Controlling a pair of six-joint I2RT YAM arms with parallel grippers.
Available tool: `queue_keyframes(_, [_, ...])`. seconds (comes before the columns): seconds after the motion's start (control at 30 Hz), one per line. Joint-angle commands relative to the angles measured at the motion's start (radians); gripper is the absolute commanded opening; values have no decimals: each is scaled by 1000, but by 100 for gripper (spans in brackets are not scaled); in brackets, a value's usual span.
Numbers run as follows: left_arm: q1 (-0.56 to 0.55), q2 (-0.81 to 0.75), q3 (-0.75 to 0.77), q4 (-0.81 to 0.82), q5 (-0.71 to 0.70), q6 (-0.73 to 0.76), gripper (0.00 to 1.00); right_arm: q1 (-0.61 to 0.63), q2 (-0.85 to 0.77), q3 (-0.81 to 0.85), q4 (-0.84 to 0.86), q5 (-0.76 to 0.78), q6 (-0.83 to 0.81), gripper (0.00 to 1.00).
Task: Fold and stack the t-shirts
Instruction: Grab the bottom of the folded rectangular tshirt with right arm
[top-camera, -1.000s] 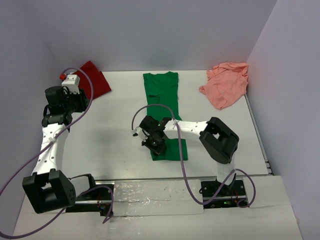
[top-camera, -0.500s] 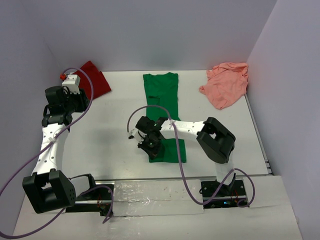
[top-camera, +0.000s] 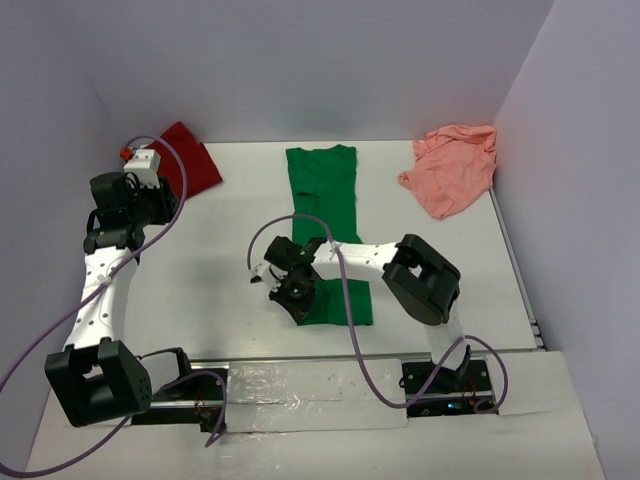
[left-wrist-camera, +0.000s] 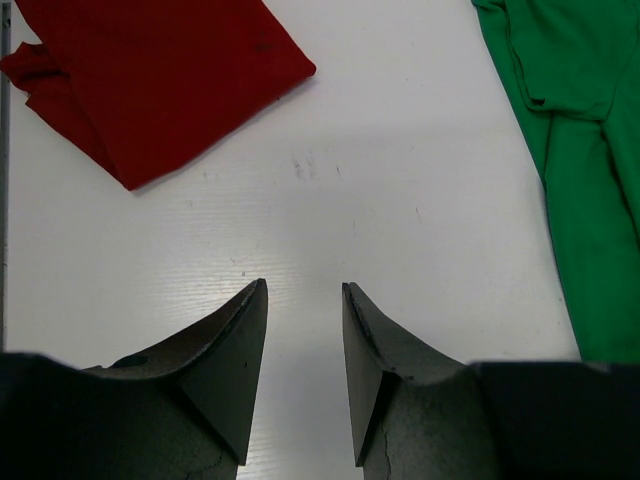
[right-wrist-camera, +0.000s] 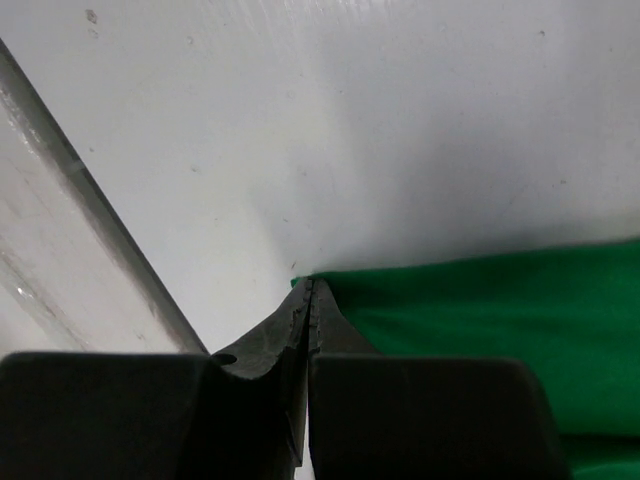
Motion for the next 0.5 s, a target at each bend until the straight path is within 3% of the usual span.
queue_keyframes(0.0, [6, -21, 13, 23, 22, -3, 45, 12, -11, 18, 15, -1, -1, 4])
queue_keyframes(0.2, [6, -32, 8, 24, 23, -1, 45, 12, -277, -63, 178, 281, -19, 41])
queue_keyframes(0.47, [8, -38, 8, 20, 20, -3, 45, 11, -491, -127, 114, 493, -113, 49])
